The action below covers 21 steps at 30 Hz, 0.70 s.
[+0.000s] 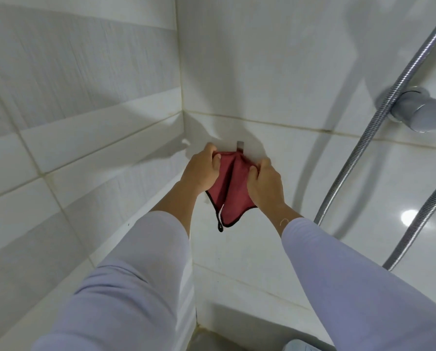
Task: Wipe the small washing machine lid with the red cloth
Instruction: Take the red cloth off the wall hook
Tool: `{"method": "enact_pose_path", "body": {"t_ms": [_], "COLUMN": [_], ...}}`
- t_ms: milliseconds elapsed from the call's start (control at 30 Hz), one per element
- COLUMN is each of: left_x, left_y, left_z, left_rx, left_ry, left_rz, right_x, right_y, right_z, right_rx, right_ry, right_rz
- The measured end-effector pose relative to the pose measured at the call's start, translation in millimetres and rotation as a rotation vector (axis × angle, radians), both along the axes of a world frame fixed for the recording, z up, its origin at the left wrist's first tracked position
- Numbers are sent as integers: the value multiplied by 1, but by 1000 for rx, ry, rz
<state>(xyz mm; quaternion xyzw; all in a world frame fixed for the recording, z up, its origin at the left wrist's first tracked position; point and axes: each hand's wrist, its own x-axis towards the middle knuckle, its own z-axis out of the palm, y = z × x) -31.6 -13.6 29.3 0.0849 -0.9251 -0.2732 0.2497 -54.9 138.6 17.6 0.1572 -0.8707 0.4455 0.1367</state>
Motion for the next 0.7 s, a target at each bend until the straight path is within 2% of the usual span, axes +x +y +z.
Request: {"method": "enact_pose_path", "body": {"t_ms": [200,367,433,600,700], "left_x": [11,21,24,42,55], "left_y": [3,30,48,103,128], "left_z": [28,48,54,70,80], "left_rx": [-83,25,119,641,823], "left_ry": [-39,-133,-200,-311,-385], "left_rz": [-52,-84,-110,-304,-362], "right_x": [2,11,12,32,49], "right_y": [26,47,56,83,114], "right_z": [34,52,58,75,79], "right_rx": [158,106,45,-207,-263], "right_ry": [54,-135,-221,-452,-552], "right_rz": [28,39,27,82,167]}}
